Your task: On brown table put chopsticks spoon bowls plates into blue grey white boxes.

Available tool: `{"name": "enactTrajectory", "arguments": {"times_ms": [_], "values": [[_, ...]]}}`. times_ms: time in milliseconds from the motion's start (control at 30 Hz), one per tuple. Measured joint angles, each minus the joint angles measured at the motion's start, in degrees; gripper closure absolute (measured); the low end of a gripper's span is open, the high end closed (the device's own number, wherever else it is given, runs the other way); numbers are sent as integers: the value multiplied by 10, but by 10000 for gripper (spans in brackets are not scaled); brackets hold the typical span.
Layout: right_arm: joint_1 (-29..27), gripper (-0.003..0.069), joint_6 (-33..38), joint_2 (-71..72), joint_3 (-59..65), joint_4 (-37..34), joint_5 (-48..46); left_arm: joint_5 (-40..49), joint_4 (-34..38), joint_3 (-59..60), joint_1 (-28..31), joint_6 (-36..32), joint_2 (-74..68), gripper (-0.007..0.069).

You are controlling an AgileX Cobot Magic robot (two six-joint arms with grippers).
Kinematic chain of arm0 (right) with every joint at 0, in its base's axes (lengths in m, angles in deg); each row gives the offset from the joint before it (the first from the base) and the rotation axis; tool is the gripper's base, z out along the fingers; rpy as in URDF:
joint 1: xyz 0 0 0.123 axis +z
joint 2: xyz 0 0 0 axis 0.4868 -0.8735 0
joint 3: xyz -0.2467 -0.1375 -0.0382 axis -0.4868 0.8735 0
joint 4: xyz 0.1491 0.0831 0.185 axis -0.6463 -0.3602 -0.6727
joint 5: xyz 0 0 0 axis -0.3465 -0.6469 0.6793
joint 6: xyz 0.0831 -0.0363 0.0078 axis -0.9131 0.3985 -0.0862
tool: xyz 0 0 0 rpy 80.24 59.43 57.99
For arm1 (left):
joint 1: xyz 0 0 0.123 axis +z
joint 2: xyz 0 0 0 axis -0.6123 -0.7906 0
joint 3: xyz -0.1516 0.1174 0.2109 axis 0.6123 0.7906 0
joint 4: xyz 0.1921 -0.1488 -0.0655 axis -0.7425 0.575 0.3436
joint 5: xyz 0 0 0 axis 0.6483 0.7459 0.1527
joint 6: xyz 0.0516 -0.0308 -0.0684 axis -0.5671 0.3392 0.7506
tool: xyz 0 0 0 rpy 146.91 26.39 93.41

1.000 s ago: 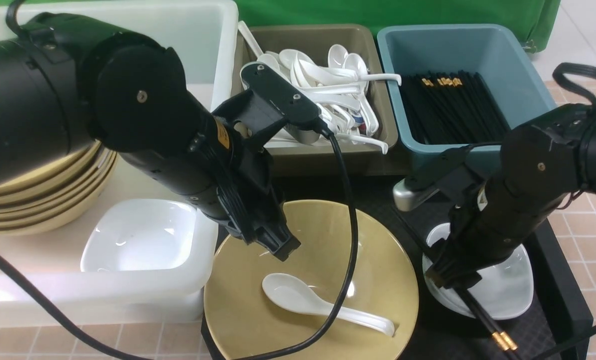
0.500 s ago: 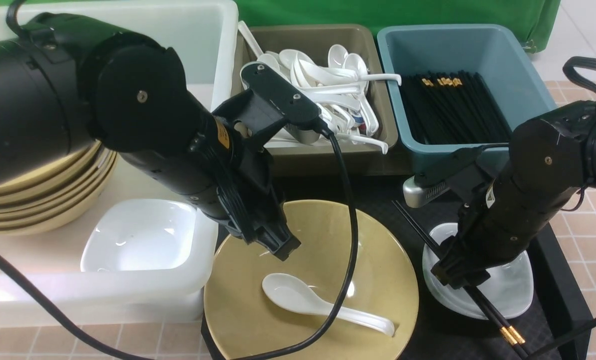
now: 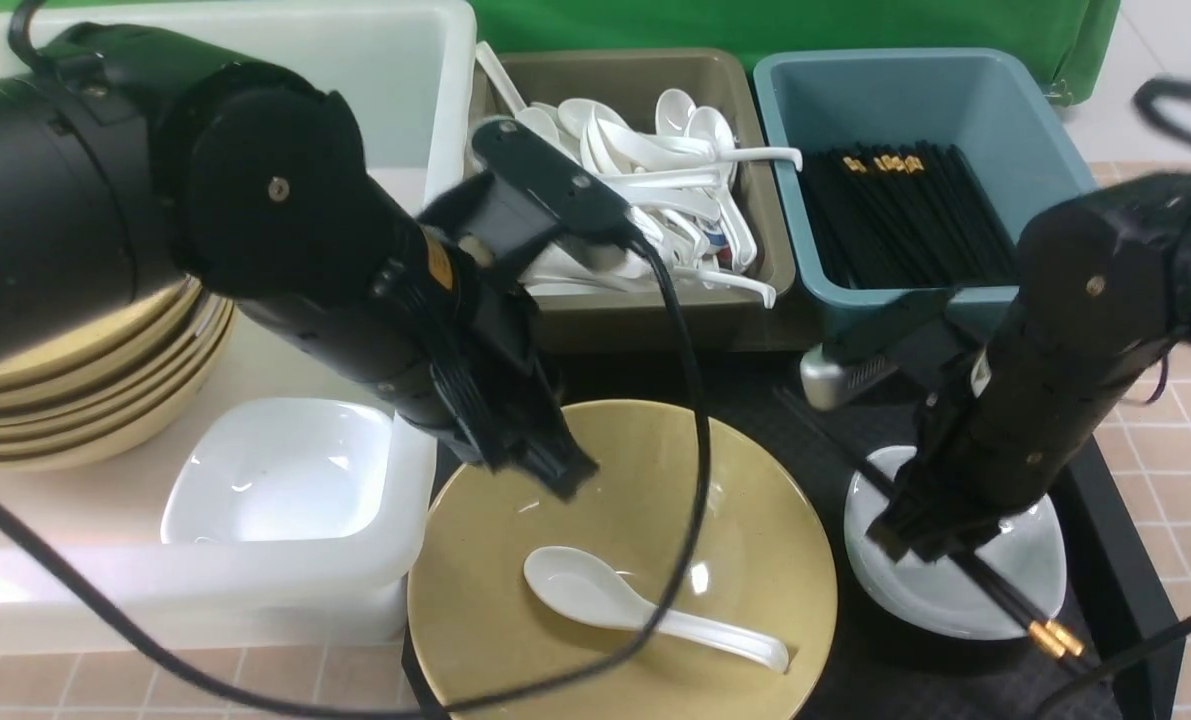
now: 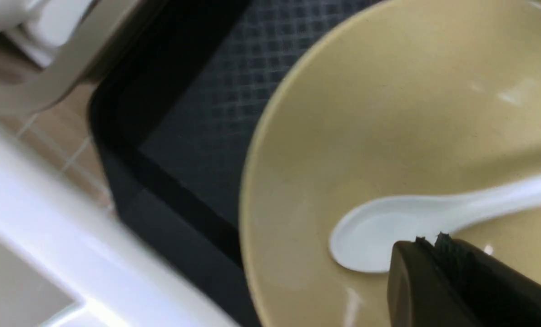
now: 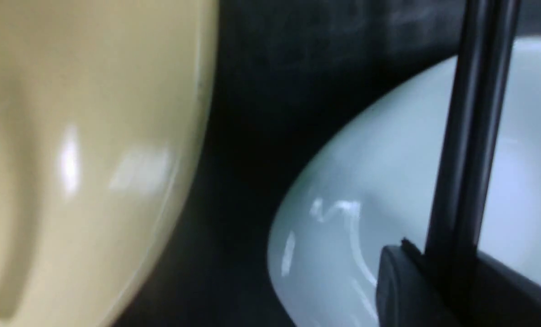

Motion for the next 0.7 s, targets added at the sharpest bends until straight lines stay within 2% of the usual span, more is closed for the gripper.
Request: {"name": "enactTrajectory", "arguments": {"times_ms": [100,233,300,467,700], "values": [[0,498,-3,24,-27,21,-9,-26,-4,-2,46,25,-15,623],[-3,498,-7,28,-101,52,12,-70,6,-18,84,9,-35,623],[-7,498,-8,22,-124,54,31,-84,17,-32,84,-3,-40,623],[-59,498,-47,-50,-250,60,123,-123,84,-134,84,-43,-65,623],[-130,498,-108,-174,-375,62,202,-125,92,-249,84,-65,-104,623]]}}
